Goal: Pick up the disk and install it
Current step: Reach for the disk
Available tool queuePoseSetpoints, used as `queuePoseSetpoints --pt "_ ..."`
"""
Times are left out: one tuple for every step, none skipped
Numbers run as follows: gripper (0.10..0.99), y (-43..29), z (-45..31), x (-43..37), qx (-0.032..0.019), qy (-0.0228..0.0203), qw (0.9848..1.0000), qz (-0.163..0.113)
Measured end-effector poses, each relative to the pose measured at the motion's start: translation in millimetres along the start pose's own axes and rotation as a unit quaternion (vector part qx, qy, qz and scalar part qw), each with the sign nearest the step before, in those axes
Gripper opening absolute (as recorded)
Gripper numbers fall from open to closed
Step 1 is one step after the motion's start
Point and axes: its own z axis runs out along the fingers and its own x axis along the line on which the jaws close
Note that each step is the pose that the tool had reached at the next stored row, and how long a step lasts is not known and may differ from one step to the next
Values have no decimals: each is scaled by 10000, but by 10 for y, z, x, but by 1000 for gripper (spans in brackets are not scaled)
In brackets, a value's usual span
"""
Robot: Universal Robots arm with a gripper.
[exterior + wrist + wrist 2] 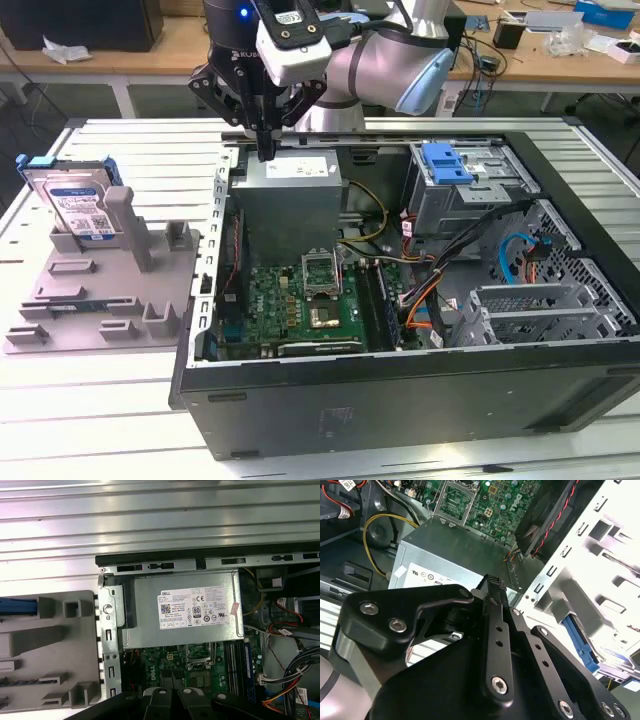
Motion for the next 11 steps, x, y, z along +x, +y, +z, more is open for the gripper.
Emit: queuePoseSetpoints --pt "106 0 0 0 0 0 10000 0" --pt "106 0 0 0 0 0 10000 0" --pt "106 0 0 0 0 0 10000 0" --pt "106 0 0 0 0 0 10000 0" --pt "106 0 0 0 0 0 10000 0" --pt "106 0 0 0 0 0 10000 0" --pt "106 0 0 0 0 0 10000 0" --pt "106 0 0 0 1 0 10000 0" --pt "106 21 1 21 2 0 10000 1" --pt "106 61 4 58 2 1 10000 1" --pt "106 102 7 100 2 5 10000 0"
